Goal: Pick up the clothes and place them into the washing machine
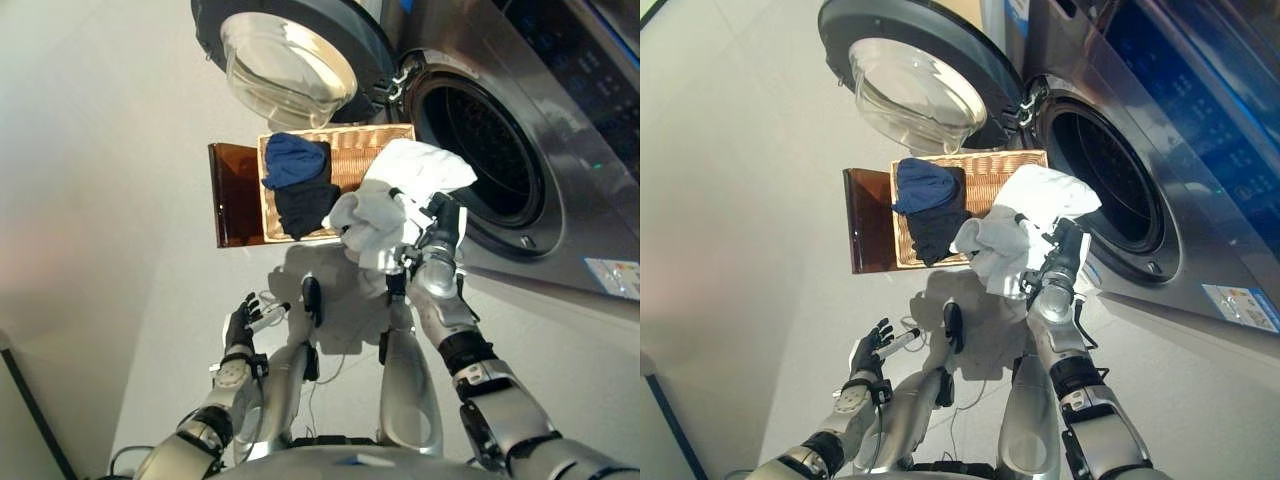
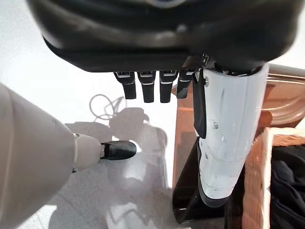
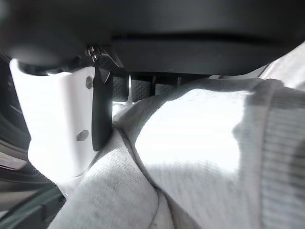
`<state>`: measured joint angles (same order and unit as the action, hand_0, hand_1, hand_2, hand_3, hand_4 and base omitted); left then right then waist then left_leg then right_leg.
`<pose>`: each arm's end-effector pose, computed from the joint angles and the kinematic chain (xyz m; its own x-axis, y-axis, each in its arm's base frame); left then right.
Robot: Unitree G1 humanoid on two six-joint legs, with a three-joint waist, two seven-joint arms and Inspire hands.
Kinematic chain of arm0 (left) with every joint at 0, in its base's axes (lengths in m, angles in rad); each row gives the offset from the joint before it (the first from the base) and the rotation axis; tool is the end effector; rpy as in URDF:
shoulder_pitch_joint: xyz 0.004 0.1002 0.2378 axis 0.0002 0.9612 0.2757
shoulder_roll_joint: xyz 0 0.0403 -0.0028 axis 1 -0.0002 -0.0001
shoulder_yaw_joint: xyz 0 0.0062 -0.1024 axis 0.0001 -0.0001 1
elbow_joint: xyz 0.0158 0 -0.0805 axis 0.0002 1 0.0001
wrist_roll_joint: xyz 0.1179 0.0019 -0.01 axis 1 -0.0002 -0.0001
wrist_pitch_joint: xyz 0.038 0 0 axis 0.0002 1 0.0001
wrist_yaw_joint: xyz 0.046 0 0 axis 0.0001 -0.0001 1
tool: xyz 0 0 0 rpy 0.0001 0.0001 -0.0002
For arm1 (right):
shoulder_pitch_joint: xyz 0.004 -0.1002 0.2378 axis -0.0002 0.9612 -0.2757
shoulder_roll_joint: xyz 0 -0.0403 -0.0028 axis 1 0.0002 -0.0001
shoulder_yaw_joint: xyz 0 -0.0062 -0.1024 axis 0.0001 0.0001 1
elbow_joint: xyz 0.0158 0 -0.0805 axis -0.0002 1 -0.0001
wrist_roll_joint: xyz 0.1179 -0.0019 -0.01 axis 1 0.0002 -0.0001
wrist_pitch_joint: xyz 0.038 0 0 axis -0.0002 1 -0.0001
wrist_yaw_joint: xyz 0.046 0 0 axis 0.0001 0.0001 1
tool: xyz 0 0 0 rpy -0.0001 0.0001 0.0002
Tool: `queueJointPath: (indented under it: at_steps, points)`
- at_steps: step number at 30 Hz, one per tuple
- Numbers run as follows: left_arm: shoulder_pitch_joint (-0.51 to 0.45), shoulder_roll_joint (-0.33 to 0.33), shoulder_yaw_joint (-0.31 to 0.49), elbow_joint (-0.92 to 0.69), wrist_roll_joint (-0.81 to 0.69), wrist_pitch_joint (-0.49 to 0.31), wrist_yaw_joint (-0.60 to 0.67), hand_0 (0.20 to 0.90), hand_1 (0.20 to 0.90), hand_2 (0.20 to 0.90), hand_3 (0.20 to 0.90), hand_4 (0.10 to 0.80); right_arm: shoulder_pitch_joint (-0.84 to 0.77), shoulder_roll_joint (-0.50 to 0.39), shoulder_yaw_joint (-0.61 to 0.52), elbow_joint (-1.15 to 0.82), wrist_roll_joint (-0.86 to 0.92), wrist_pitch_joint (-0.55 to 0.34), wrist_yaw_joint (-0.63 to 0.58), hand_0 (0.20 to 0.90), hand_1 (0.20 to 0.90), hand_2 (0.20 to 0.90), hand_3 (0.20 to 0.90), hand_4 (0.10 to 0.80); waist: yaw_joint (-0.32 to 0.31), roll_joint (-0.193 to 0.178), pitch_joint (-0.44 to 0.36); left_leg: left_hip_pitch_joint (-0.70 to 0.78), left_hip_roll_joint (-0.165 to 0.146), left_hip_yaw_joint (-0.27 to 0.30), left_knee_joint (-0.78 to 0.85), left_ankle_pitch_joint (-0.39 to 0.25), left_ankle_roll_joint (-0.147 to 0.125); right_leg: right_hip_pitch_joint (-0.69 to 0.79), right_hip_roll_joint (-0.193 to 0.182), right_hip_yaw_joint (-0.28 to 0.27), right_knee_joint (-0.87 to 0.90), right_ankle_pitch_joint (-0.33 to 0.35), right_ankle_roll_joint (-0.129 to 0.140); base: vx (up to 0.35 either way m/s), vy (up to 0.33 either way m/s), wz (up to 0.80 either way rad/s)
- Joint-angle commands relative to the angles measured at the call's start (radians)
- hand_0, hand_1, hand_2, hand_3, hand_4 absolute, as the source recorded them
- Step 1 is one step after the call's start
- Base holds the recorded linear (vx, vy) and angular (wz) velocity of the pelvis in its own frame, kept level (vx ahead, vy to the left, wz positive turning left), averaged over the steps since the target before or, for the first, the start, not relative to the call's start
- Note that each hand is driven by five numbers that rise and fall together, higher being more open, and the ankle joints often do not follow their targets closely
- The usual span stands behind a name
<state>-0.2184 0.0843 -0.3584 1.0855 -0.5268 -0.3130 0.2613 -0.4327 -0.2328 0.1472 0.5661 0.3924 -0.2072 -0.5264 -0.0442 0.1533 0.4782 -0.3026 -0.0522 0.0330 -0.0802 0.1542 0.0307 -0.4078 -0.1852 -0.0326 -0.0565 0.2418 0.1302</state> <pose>0.1867 0.1378 -0.0937 0.7894 0.1790 -0.5872 -0.2318 0.9726 -0.0152 0.2983 -0.1638 0.0485 0.9070 -0.4209 -0.0124 0.4200 0.9022 0.0979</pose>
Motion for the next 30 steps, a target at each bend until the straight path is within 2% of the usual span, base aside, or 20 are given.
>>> queueJointPath:
  at_steps: [1,6,15,30]
  points:
    - [0.045,0.009,0.000,0.046,0.021,-0.034,0.032,0.900,0.900,0.900,0.900,0.800,-0.016,0.000,-0.024,-0.161,-0.097,-0.140,-0.027,0.200,0.200,0.200,0.200,0.300,-0.006,-0.016,-0.081,0.030,-0.011,-0.038,0.049,-0.119,-0.053,-0.026,-0.086,0.030,0.137,-0.123,0.039,0.041,-0.018,-0.05]
    - [0.044,0.008,-0.011,0.038,0.032,-0.037,0.033,0.900,0.900,0.900,0.900,0.800,-0.055,-0.028,-0.045,-0.119,-0.121,-0.133,-0.051,0.200,0.200,0.200,0.200,0.300,-0.006,-0.012,-0.082,0.027,-0.012,-0.032,0.060,-0.126,-0.053,-0.028,-0.085,0.034,0.137,-0.125,0.038,0.013,-0.005,-0.01]
    - [0.050,0.011,-0.027,0.046,0.029,-0.033,0.024,0.900,0.900,0.900,0.900,0.800,-0.209,-0.087,-0.138,-0.025,-0.041,-0.166,-0.128,0.200,0.200,0.200,0.200,0.300,0.005,0.010,-0.081,0.017,-0.011,-0.036,0.054,-0.121,-0.059,-0.045,-0.078,0.039,0.150,-0.134,0.030,0.011,-0.007,-0.02]
    - [0.059,0.014,-0.049,0.034,0.035,-0.032,0.004,0.900,0.900,0.900,0.900,0.800,-0.383,-0.212,-0.197,0.139,0.058,-0.184,-0.150,0.200,0.200,0.200,0.200,0.300,0.021,0.042,-0.091,0.017,-0.013,-0.039,0.030,-0.117,-0.065,-0.061,-0.071,0.049,0.152,-0.141,0.024,0.006,-0.003,0.00]
